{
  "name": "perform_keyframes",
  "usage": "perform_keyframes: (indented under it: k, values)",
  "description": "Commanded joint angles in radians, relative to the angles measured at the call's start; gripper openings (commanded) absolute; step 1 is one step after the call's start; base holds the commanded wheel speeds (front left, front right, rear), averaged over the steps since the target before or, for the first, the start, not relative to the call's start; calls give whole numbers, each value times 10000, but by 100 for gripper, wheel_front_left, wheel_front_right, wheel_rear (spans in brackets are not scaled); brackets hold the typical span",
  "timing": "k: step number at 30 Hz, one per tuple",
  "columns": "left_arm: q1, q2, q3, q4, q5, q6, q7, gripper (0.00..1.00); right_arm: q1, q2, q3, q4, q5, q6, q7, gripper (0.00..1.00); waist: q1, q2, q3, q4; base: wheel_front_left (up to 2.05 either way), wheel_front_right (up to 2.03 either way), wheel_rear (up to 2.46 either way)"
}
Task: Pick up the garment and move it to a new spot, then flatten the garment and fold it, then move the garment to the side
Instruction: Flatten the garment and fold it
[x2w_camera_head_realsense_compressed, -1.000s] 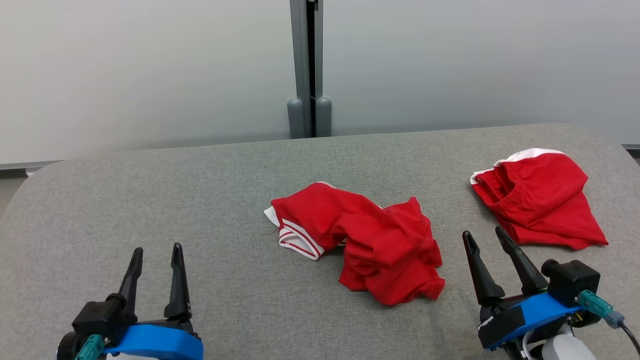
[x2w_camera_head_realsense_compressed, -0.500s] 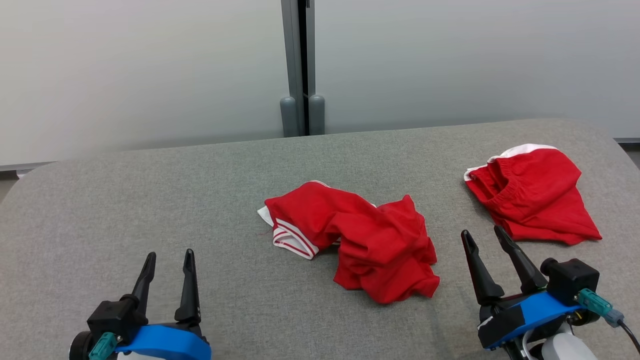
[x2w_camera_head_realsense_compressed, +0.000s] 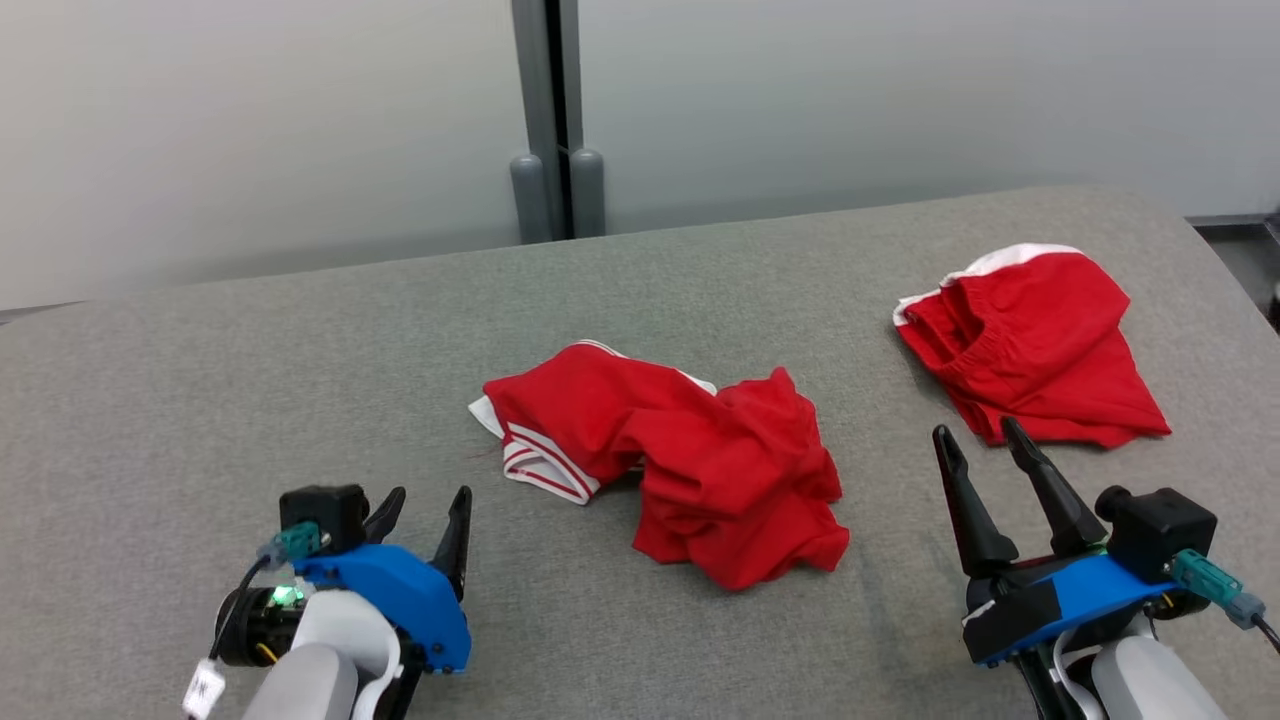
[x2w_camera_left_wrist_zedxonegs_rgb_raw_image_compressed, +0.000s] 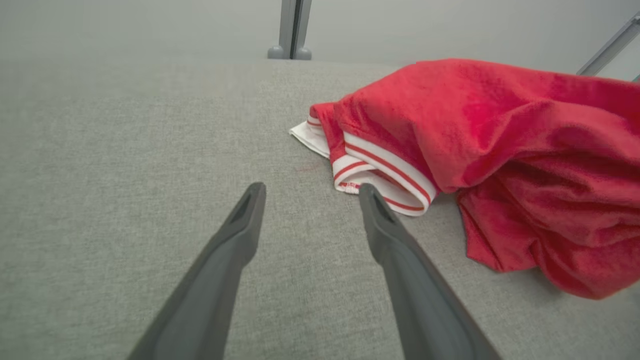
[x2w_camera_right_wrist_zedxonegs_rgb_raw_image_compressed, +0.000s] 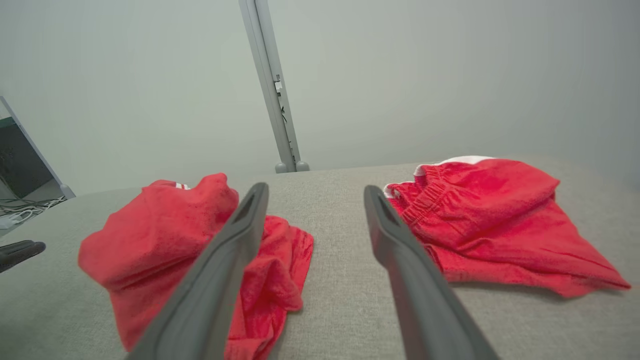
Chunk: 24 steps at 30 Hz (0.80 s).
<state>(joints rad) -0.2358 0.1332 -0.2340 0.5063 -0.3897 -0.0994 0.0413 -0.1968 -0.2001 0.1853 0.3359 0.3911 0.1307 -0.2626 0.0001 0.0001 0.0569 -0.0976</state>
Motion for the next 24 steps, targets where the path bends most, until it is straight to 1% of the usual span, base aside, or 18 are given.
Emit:
perform_keyframes:
  k: [1, 4, 6, 8, 12, 17, 18, 19, 20, 21, 22, 24]
  values:
    - [-448, 13, -12, 266, -95, -37, 447, 100, -157, -43, -30, -54, 26, 1, -28, 100, -1, -1, 117, -149, 0, 0, 0]
    - [-1114, 38, -149, 849, -238, -71, 1400, 100, -273, -32, -22, -81, 43, 1, -28, 100, -1, -1, 358, -482, 0, 0, 0]
    - [-1516, 43, -168, 1224, -290, -67, 1797, 100, -339, -17, -22, -95, 49, 1, -28, 100, -1, -1, 520, -697, 0, 0, 0]
    - [-1880, 115, -161, 1645, -266, 41, 2049, 100, -421, -1, 5, -109, 63, 1, -30, 100, -1, -1, 675, -924, 0, 0, 0]
    - [-2503, 199, -180, 2594, -219, 136, 2287, 100, -530, 36, 31, -115, 105, 1, -30, 100, -1, -1, 903, -1337, 0, 0, 0]
    - [-3020, 203, -176, 3639, -280, 128, 2172, 100, -580, 76, 4, -106, 144, 1, -28, 100, -1, -1, 999, -1613, 0, 0, 0]
    - [-3125, 144, -156, 3742, -350, 68, 2030, 84, -573, 91, -6, -101, 147, 1, -28, 100, -1, -1, 1001, -1629, 0, 0, 0]
    - [-3198, 131, -180, 3865, -355, 30, 1943, 60, -560, 108, -21, -96, 142, 1, -28, 100, -1, -1, 998, -1634, 0, 0, 0]
    - [-3260, 138, -255, 4028, -317, 10, 1930, 33, -541, 123, -35, -83, 135, 1, -28, 100, -1, -1, 990, -1624, 0, 0, 0]
    - [-3328, 129, -286, 4151, -329, -34, 1871, 3, -524, 135, -30, -60, 133, 1, -28, 100, -1, -1, 981, -1596, 0, 0, 0]
    - [-3406, 113, -307, 4277, -363, -54, 1791, 0, -516, 148, -13, -43, 136, 1, -28, 100, -1, -1, 967, -1553, 0, 0, 0]
    - [-3537, 68, -428, 4502, -379, -141, 1683, 0, -549, 158, 52, -24, 123, 1, -28, 100, -1, -1, 951, -1473, 0, 0, 0]
